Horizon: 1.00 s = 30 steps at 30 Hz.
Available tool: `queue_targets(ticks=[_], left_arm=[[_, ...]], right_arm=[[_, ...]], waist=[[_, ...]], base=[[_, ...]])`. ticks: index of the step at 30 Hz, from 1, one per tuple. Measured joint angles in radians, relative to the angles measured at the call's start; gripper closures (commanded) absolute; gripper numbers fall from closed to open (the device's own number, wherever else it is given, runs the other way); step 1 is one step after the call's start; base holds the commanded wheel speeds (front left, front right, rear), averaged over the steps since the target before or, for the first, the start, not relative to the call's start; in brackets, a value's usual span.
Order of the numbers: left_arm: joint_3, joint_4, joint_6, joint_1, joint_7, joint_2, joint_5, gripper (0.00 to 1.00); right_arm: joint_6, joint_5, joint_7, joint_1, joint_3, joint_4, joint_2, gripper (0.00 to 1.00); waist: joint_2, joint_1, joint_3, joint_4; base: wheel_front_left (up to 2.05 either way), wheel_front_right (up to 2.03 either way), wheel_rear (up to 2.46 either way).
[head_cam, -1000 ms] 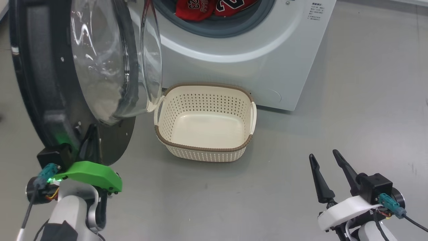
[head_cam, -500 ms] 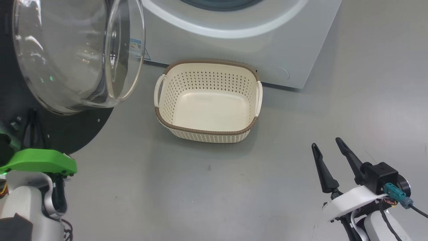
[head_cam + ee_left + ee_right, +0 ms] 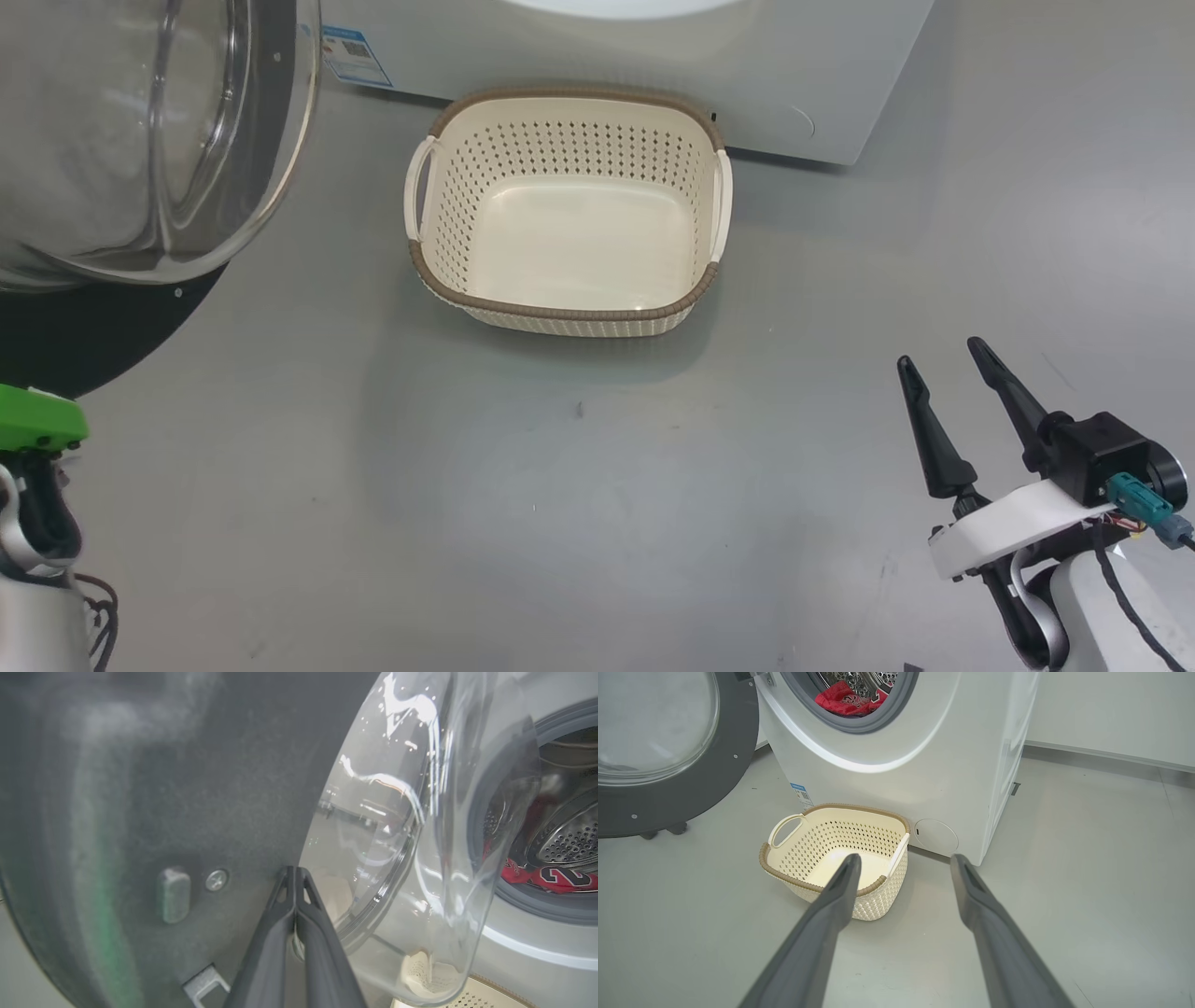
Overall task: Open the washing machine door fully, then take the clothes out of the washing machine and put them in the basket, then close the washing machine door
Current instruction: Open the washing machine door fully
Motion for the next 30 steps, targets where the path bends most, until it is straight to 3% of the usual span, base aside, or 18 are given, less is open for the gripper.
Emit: queue_targets(ticks=[10,22,30], left_arm=[[0.079,0.037,0.0,-0.062,-0.008,0.034,-0.058,1.0],[0.113,0.087,0.0,-0.116,-0.008,0.082,-0.069,1.0],[0.107,0.133,0.0,-0.13,-0.021,0.081,-0.069,1.0]], right_arm=[[0.0,-0.001,0.011,-0.012,-0.022,-0.029,-0.037,0.0],[0.0,-0.004,0.021,-0.029,-0.032,-0.059,-0.057,0.0],[0.0,-0.004,0.02,-0.029,-0.038,-0.054,-0.062,0.0]], waist=[[0.0,0.0,0.079,0.001],[0.0,0.0,0.144,0.009],[0.0,0.0,0.148,0.013]], base=[[0.0,0.0,0.0],[0.0,0.0,0.0],[0.0,0.0,0.0]])
